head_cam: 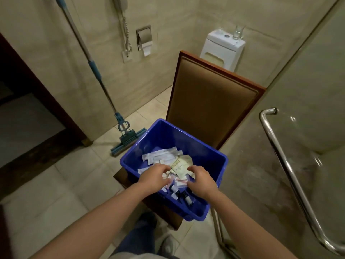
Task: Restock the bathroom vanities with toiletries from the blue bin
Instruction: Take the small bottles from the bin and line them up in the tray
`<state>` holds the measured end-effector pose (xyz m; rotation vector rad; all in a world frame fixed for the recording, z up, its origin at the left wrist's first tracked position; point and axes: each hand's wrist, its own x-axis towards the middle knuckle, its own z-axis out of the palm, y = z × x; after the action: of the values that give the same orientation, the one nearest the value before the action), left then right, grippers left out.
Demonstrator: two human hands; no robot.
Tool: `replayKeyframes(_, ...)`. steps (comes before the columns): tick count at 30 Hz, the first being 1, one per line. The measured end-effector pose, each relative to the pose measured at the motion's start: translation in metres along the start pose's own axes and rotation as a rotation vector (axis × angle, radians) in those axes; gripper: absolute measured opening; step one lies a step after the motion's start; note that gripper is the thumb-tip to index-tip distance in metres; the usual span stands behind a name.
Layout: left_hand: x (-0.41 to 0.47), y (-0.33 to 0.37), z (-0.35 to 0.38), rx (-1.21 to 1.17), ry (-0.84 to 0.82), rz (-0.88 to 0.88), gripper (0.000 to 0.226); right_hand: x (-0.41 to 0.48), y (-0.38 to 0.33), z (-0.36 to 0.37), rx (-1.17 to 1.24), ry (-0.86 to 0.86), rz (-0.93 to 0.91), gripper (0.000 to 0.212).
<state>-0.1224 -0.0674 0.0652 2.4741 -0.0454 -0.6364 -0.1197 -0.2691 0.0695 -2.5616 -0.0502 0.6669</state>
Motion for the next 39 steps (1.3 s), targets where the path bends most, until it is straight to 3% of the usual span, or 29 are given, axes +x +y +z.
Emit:
replayKeyframes(21, 0.140, -0.026, 0.065, 0.104, -0.517, 0.053, 0.051, 0.062, 0.070, 0.029, 0.135, -0.159, 0.424, 0.055)
replayKeyframes(34, 0.173, -0.063, 0.118, 0.150, -0.553, 0.045, 0.050, 0.097, 0.091, 0.098, 0.217, -0.245, 0.501, 0.050)
replayKeyframes(39, 0.182, -0.081, 0.126, 0.210, -0.522, 0.057, 0.038, 0.103, 0.096, 0.132, 0.160, -0.228, 0.541, 0.045)
